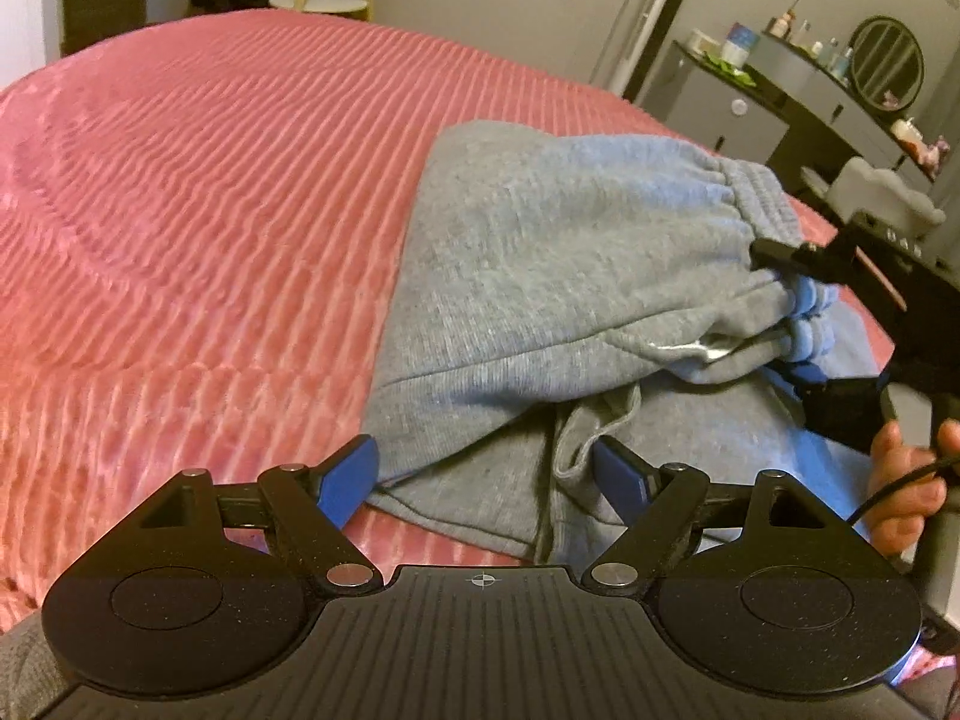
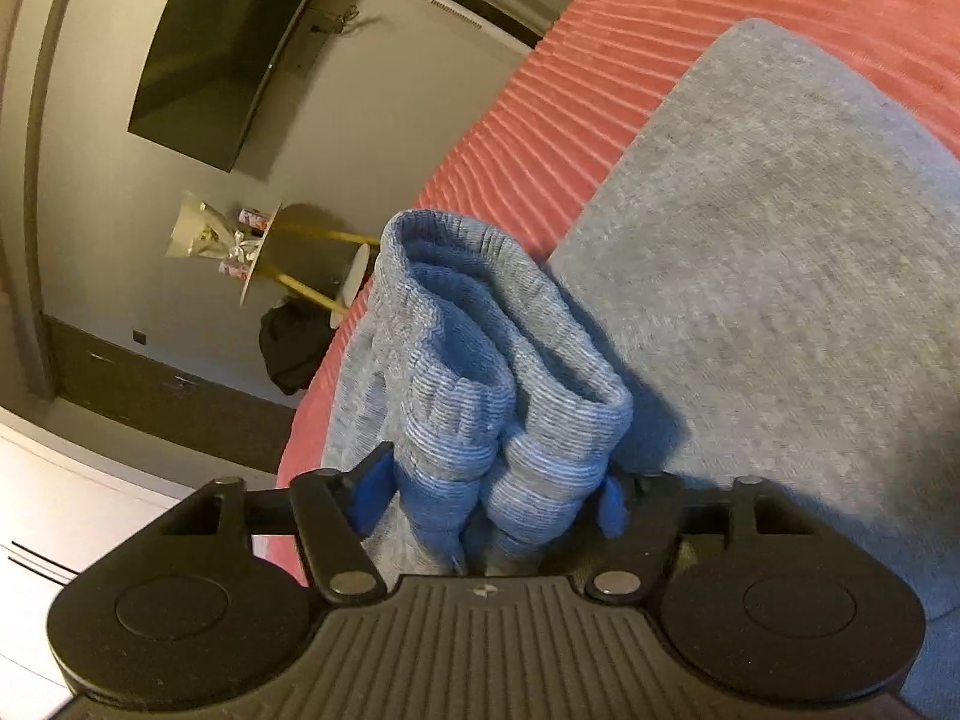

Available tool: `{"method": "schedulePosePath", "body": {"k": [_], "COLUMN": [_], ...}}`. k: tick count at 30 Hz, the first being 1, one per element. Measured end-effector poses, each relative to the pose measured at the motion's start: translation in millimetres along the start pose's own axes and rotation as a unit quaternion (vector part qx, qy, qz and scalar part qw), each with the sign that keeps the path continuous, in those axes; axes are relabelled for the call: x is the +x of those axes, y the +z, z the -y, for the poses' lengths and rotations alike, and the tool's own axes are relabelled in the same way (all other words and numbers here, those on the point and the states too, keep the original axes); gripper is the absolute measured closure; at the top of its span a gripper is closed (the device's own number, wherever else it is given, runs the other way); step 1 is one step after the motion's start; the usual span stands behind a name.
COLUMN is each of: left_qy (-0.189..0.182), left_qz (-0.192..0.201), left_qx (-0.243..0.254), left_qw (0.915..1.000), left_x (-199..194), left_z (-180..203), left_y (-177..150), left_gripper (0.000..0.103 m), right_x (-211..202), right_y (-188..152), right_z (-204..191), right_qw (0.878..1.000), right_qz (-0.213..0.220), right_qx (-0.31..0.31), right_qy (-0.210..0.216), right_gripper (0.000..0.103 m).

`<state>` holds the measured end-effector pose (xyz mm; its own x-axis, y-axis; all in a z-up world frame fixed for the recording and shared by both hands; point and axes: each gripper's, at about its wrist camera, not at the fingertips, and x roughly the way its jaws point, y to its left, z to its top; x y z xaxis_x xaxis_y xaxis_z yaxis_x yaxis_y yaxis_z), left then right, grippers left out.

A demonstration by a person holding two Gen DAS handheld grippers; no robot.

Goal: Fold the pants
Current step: 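Grasp the ribbed cuffs with the right gripper, then fold the held cuffs over the pants with the right gripper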

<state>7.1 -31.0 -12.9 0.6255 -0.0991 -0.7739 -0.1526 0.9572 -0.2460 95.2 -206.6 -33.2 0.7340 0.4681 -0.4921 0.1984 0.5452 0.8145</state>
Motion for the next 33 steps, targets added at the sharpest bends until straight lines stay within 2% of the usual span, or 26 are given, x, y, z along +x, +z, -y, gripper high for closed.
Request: {"method": "schedulePosePath", "body": {"k": [3, 5, 6, 10, 15, 19, 23, 28, 30, 33], "left_qy": [0.008, 0.01, 0.011, 0.009, 0.004, -0.007, -0.015, -0.031, -0.035, -0.03], "left_qz": [-0.001, -0.003, -0.005, -0.009, -0.005, 0.002, 0.011, 0.023, 0.03, 0.017], "left_qx": [0.004, 0.002, -0.003, -0.021, -0.047, -0.07, -0.07, -0.067, -0.067, -0.072], "left_qw": [1.0, 0.9999, 0.9999, 0.9997, 0.9989, 0.9975, 0.9974, 0.997, 0.9967, 0.9968], "left_x": [-3.5, -1.0, -0.6, 1.0, 0.5, -2.2, -3.8, -9.5, -12.7, -12.5], "left_z": [-1.1, -1.6, -3.5, -9.0, -16.4, -25.2, -27.1, -29.6, -29.5, -29.5], "left_y": [-5.3, -5.6, -4.8, -3.2, -3.1, -2.9, -3.4, -5.2, -5.0, -4.2], "left_gripper": [0.018, 0.018, 0.018, 0.018, 0.018, 0.028, 0.045, 0.057, 0.058, 0.05], "right_x": [5.5, 1.3, -2.3, -31.6, -72.2, -103.5, -131.6, -147.1, -148.3, -145.9], "right_y": [0.3, -1.7, -3.0, -8.5, -12.0, -9.4, -5.6, -3.8, -4.2, -7.7], "right_z": [-12.4, -23.6, -30.1, -58.3, -85.1, -90.7, -76.4, -41.2, -24.6, -4.0], "right_qw": [1.0, 0.998, 0.997, 0.993, 0.989, 0.986, 0.985, 0.988, 0.989, 0.991], "right_qz": [0.007, 0.016, 0.021, 0.047, 0.081, 0.108, 0.129, 0.135, 0.132, 0.127], "right_qx": [-0.016, -0.046, -0.06, -0.106, -0.118, -0.118, -0.104, -0.08, -0.064, -0.048], "right_qy": [-0.023, -0.039, -0.04, -0.013, 0.034, 0.053, 0.048, 0.015, 0.001, -0.009], "right_gripper": [0.038, 0.051, 0.053, 0.059, 0.06, 0.06, 0.06, 0.06, 0.06, 0.06]}}
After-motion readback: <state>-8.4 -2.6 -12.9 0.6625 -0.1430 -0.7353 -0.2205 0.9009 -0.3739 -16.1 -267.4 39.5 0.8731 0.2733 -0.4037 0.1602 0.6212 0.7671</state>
